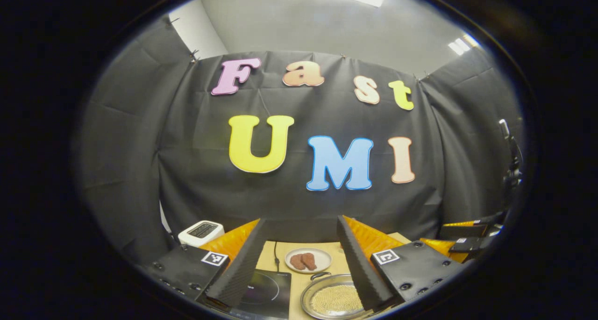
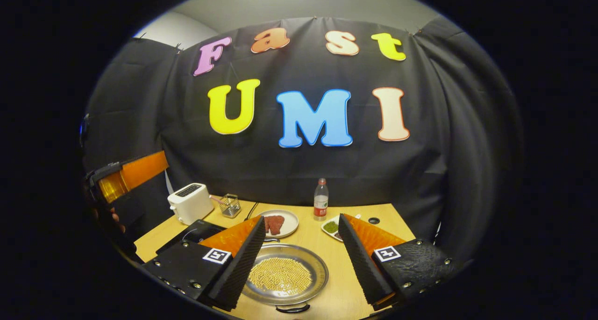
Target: First push the handle of the pot to place it horizontally, then grasp the pot with both hands and set it on the induction cooktop.
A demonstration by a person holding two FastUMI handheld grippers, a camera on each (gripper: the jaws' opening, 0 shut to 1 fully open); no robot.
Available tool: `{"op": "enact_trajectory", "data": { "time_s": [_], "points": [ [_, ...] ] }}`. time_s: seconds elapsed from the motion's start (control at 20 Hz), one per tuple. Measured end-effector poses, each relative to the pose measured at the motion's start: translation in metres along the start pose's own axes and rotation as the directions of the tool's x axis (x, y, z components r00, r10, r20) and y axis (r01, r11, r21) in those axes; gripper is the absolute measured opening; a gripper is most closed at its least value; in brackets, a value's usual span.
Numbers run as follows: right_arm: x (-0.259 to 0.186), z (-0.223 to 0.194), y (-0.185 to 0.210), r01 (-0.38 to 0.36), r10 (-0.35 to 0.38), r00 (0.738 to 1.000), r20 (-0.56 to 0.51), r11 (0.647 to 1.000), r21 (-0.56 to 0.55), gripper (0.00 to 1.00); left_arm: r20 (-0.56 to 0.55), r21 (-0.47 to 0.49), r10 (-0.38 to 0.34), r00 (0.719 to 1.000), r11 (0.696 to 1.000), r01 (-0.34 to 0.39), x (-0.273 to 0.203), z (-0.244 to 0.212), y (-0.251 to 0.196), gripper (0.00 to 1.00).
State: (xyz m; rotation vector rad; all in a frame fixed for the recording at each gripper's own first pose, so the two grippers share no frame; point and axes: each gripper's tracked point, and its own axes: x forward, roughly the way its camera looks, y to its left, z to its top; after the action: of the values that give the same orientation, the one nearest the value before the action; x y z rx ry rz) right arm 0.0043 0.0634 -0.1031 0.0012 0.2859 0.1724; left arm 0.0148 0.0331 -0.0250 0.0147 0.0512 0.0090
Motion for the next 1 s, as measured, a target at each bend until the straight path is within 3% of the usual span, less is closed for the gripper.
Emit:
{"op": "enact_trajectory", "data": {
  "time_s": [0.2, 0.4, 0.6, 0.65, 0.75, 0.8, 0.85, 1.0],
  "points": [
    [0.003, -0.043, 0.015, -0.067, 0.068, 0.99, -0.12, 0.998, 0.008, 0.95, -0.019, 0.003, 0.013, 1.0, 1.0, -0.013, -0.001, -0.006, 0.005, 0.98],
    [0.007, -0.083, 0.029, -0.13, 0.131, 0.961, -0.242, 0.991, 0.017, 0.94, -0.038, 0.007, 0.024, 0.999, 1.0, -0.024, -0.002, -0.014, 0.011, 0.98],
    [0.007, -0.121, 0.034, -0.153, 0.148, 0.922, -0.357, 0.988, 0.015, 0.71, -0.052, 0.013, 0.041, 0.998, 0.999, -0.04, -0.005, -0.02, 0.018, 0.95],
    [0.006, -0.132, 0.034, -0.153, 0.146, 0.911, -0.386, 0.988, 0.014, 0.59, -0.057, 0.013, 0.046, 0.997, 0.999, -0.046, -0.006, -0.023, 0.021, 0.95],
    [0.007, -0.148, 0.043, -0.176, 0.167, 0.884, -0.437, 0.984, 0.018, 0.57, -0.065, 0.01, 0.06, 0.996, 0.998, -0.06, -0.008, -0.025, 0.028, 0.95],
    [0.007, -0.159, 0.043, -0.174, 0.163, 0.87, -0.466, 0.985, 0.019, 0.48, -0.068, 0.009, 0.067, 0.995, 0.998, -0.067, -0.008, -0.027, 0.031, 0.97],
    [0.004, -0.167, 0.047, -0.193, 0.187, 0.848, -0.495, 0.98, 0.039, 0.23, -0.073, 0.009, 0.076, 0.994, 0.997, -0.075, -0.01, -0.03, 0.035, 0.97],
    [0.006, -0.193, 0.062, -0.241, 0.224, 0.797, -0.56, 0.97, 0.045, 0.24, -0.082, 0.008, 0.102, 0.991, 0.995, -0.102, -0.013, -0.033, 0.045, 0.99]
  ]
}}
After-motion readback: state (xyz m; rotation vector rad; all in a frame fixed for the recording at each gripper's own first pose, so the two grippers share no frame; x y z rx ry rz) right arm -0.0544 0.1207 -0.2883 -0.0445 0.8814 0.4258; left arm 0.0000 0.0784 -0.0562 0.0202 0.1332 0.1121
